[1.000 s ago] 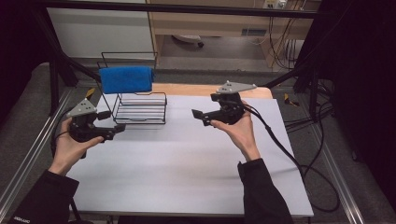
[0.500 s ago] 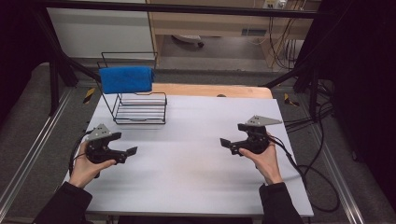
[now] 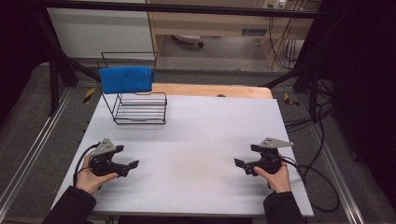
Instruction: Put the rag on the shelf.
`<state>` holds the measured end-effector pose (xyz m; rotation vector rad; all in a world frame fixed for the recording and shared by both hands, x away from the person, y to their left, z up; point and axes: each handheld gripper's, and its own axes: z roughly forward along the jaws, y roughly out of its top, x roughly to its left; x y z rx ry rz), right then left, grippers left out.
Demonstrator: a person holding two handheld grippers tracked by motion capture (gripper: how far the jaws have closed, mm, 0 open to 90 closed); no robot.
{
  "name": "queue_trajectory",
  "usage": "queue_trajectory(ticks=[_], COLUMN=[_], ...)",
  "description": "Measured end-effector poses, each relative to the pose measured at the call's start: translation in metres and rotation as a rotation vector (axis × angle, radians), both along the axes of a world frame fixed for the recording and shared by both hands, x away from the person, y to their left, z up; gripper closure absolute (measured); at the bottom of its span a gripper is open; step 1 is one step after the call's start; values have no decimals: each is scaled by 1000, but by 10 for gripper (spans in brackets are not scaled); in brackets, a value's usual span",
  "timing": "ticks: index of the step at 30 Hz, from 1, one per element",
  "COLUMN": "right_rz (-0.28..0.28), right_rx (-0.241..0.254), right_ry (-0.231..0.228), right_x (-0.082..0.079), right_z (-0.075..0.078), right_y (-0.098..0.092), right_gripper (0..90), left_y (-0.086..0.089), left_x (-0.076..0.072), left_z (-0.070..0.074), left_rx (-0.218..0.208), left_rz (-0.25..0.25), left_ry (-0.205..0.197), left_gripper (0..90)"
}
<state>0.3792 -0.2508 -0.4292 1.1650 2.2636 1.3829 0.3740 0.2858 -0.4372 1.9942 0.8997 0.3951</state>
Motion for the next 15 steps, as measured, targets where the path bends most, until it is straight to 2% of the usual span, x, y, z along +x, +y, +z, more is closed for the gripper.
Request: queue_trajectory(ticks=[3,9,15], right_rz=[15,-3,5], right_rx=[4,15,11], right_ry=[9,23,23], right_x=[-7,-15,-15], right_z=[-7,-12,-16], right_y=[-7,-16,-20], right_gripper=[7,7,7], left_y=[1,2,2], left_x=[-1,-5,-4], left_z=[-3,-5,-7], left_rx=[-1,-2,9], left_rz=[-2,-17,-20], left_ry=[1,-8,-4], left_gripper=[81,83,84])
